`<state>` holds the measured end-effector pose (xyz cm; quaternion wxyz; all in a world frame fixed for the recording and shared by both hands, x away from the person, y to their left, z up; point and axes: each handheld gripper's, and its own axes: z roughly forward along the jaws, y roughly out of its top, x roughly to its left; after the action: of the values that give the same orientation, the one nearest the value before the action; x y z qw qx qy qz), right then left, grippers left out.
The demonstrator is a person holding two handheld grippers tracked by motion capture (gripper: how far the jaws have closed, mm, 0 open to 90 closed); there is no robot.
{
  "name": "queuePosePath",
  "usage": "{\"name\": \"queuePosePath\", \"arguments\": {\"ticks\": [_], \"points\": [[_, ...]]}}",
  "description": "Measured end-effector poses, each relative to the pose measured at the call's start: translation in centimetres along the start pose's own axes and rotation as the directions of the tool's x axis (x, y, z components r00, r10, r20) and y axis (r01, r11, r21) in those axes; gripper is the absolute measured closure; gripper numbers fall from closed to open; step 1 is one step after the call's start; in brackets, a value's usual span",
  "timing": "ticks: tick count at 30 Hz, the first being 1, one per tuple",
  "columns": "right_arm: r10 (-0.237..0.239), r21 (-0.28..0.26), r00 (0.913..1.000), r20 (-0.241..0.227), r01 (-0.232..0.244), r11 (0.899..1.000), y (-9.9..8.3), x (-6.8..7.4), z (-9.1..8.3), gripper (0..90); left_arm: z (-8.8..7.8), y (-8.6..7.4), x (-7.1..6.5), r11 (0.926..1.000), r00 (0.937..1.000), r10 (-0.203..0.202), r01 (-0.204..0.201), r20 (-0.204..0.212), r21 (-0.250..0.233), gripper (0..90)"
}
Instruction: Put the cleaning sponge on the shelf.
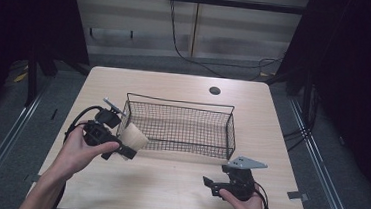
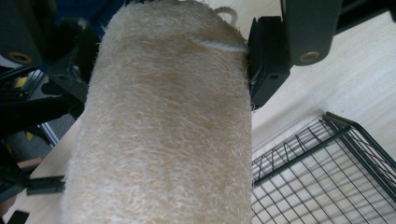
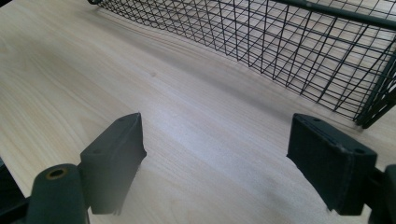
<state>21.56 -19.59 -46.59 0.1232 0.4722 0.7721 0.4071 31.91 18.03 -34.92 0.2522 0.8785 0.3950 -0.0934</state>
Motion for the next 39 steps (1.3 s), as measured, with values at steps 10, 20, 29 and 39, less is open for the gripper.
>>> {"name": "queuePosePath", "arguments": {"ticks": [10,20,29,39], "points": [[0.000,0.002,1.0000,0.000,0.000,1.000,0.0,0.0,0.1,18.2,-0.8,1.9,0.4,0.9979,0.9974,-0.062,0.061,-0.036,-0.020,31.2],[0.002,0.000,1.0000,-0.003,-0.002,1.000,0.0,0.0,0.0,18.2,-1.4,3.6,0.7,0.9962,0.9940,-0.086,0.085,-0.068,-0.017,31.1],[0.003,0.001,1.0000,-0.005,-0.003,1.000,0.0,0.0,0.0,18.2,-1.3,5.0,0.7,0.9937,0.9876,-0.112,0.112,-0.110,-0.011,31.0],[0.003,0.003,1.0000,-0.007,-0.003,1.000,0.0,0.0,0.0,18.3,-0.8,6.5,1.6,0.9851,0.9780,-0.172,0.171,-0.117,-0.022,31.1]]}}
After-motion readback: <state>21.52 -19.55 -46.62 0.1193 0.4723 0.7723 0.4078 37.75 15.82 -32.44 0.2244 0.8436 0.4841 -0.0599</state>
